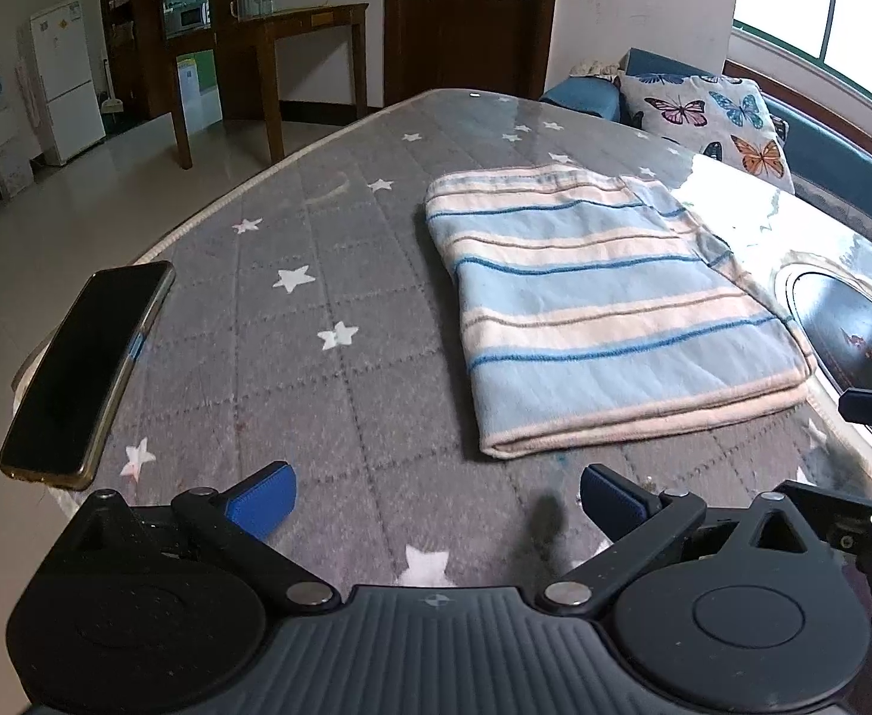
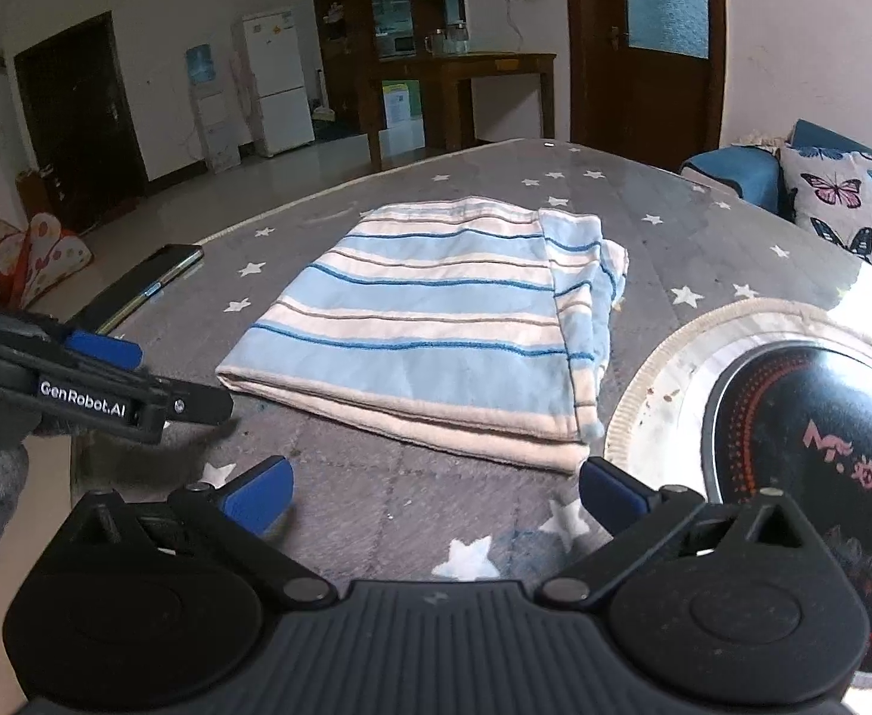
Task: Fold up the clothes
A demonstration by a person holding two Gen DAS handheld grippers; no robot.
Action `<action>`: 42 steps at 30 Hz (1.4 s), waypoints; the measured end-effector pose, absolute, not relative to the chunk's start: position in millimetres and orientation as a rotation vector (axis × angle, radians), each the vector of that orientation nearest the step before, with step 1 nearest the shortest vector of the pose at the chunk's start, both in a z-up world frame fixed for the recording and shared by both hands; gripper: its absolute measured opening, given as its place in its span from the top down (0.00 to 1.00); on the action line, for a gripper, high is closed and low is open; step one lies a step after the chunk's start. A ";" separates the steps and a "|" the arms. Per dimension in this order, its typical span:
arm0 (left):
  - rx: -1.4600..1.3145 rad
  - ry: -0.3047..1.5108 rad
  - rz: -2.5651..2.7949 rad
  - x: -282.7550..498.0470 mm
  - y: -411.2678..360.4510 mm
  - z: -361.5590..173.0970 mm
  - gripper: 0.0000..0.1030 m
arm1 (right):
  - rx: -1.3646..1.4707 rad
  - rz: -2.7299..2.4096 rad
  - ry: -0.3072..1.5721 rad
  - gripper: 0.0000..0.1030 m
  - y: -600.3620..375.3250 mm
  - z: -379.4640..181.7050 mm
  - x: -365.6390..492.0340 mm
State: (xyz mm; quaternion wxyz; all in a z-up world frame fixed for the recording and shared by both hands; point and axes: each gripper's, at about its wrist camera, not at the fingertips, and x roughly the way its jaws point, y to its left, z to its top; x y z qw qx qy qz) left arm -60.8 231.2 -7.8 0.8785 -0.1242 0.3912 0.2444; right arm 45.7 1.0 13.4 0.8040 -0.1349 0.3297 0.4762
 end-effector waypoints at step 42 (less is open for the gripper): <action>-0.235 0.813 0.556 -86.1 190.3 -13.6 0.00 | -0.247 0.870 0.738 0.00 -22.0 1.4 4.5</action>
